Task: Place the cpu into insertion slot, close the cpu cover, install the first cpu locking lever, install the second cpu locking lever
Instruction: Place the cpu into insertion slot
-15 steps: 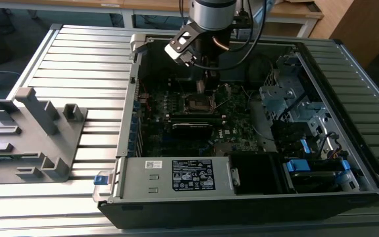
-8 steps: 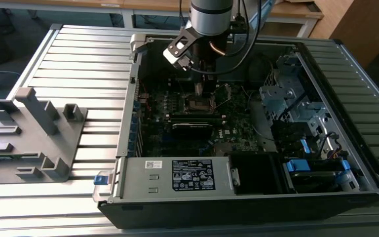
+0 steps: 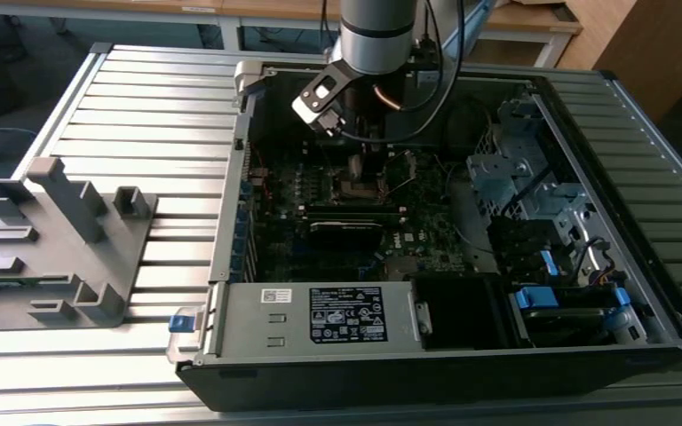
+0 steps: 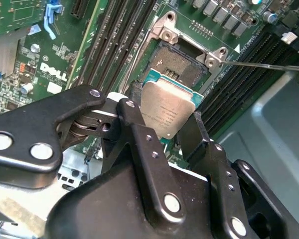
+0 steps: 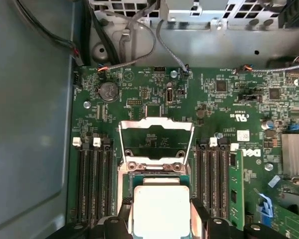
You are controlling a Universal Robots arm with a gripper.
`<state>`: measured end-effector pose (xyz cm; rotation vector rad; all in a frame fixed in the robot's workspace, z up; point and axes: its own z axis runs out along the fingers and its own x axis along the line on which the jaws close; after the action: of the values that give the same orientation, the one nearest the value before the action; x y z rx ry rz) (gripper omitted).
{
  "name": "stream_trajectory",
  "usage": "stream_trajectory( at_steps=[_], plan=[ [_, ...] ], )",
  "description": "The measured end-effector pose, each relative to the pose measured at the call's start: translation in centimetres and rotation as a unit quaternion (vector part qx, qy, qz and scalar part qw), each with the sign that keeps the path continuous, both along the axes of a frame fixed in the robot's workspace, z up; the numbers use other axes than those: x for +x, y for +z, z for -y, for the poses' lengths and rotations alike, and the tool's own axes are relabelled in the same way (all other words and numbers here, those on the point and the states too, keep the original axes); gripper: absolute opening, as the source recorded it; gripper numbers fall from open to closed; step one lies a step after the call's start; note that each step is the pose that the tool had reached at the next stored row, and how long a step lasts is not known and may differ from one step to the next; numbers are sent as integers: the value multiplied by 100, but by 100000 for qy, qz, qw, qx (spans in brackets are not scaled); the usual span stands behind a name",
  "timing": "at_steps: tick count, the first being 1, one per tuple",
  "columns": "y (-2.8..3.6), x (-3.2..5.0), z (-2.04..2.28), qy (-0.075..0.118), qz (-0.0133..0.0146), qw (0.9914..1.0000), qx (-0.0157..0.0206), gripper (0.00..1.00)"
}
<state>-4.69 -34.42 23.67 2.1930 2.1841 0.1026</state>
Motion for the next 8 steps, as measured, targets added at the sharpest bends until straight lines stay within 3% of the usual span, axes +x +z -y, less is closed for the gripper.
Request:
stream_trajectory(
  at_steps=[8],
  plan=[
    [-108,-25,-1,-3,-4,100000,6,54]
  ],
)
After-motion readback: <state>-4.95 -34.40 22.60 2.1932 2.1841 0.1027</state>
